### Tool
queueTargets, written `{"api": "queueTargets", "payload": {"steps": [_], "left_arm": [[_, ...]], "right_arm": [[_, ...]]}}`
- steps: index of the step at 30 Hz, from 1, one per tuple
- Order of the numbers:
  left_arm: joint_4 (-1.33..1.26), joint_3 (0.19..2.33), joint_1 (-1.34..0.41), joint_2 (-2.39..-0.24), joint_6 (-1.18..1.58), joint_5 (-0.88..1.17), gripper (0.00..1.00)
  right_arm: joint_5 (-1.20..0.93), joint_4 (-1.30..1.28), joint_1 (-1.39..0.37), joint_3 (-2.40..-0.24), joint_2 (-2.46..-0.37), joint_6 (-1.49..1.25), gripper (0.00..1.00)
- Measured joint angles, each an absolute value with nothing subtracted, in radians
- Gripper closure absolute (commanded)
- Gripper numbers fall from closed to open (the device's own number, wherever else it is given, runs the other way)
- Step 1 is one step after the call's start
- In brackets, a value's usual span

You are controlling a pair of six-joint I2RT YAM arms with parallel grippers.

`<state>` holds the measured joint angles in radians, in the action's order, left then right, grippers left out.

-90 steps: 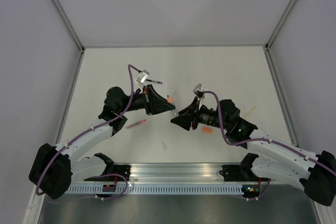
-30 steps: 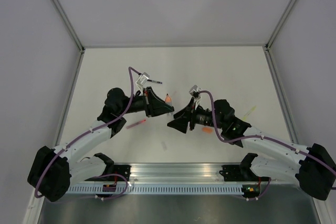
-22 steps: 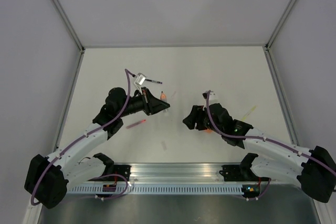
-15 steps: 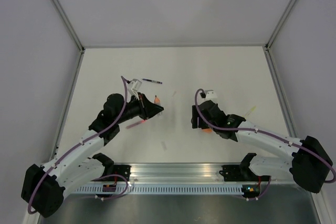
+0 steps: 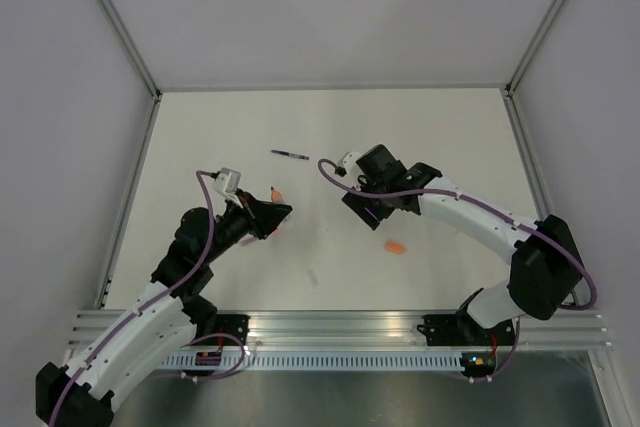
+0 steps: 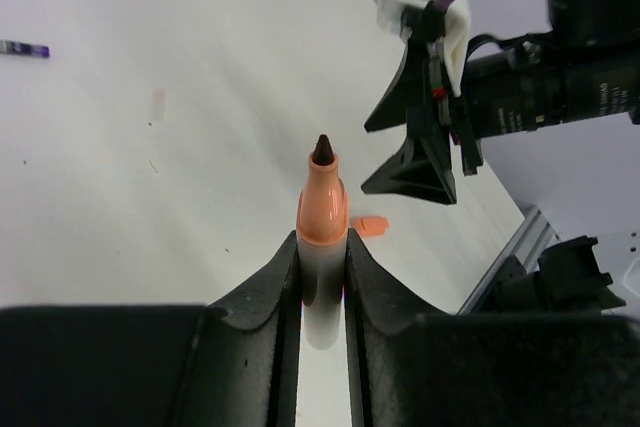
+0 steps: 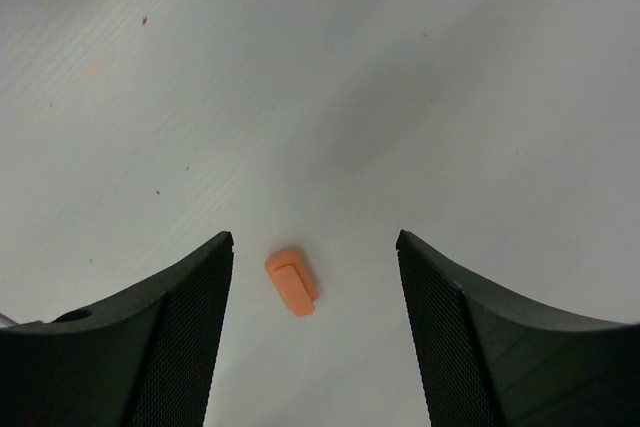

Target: Insert the pens into the pen caps

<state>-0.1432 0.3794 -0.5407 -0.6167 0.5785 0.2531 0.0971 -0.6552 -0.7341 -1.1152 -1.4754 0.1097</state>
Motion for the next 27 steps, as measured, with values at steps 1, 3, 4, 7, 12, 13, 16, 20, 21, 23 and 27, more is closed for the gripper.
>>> {"api": "queueTargets", "payload": {"steps": [1,3,4,7,12,13,16,20,21,23,27], "left_arm": [[-0.142,0.377,-0.541,-0.595,0.579,0.233,0.98],[-0.139,0.376,-0.541,-0.57,0.579,0.208,0.98],[-0.138,0.376,-0.541,-0.563,0.579,0.195,0.98],[-0.13,0.376,-0.541,-0.57,0.58,0.165,0.98],[-0.108,0.374,-0.541,-0.59,0.581,0.13,0.98],[-0.102,0.373,-0.54,-0.59,0.582,0.125,0.98],[-0.098,0.37,-0.541,-0.584,0.585,0.105,0.98],[-0.098,0.369,-0.54,-0.572,0.589,0.096,0.98],[-0.098,0.369,-0.54,-0.57,0.59,0.094,0.98],[-0.098,0.369,-0.54,-0.569,0.591,0.086,0.98],[-0.098,0.369,-0.54,-0.569,0.591,0.079,0.98]], "right_arm": [[0.058,-0.683,-0.723,-1.123,-1.485,0.153,0.27],[0.01,-0.732,-0.705,-1.134,-1.515,0.217,0.27],[-0.008,-0.754,-0.697,-1.138,-1.537,0.244,0.27],[-0.044,-0.834,-0.681,-1.142,-1.612,0.302,0.28],[-0.09,-0.912,-0.672,-1.142,-1.669,0.347,0.28],[-0.091,-0.914,-0.672,-1.142,-1.668,0.352,0.28],[-0.089,-0.913,-0.671,-1.132,-1.668,0.366,0.28],[-0.07,-0.902,-0.67,-1.096,-1.669,0.373,0.3],[-0.065,-0.896,-0.67,-1.081,-1.67,0.373,0.3],[-0.064,-0.891,-0.67,-1.073,-1.671,0.374,0.3],[-0.062,-0.876,-0.67,-1.068,-1.678,0.373,0.33]]}}
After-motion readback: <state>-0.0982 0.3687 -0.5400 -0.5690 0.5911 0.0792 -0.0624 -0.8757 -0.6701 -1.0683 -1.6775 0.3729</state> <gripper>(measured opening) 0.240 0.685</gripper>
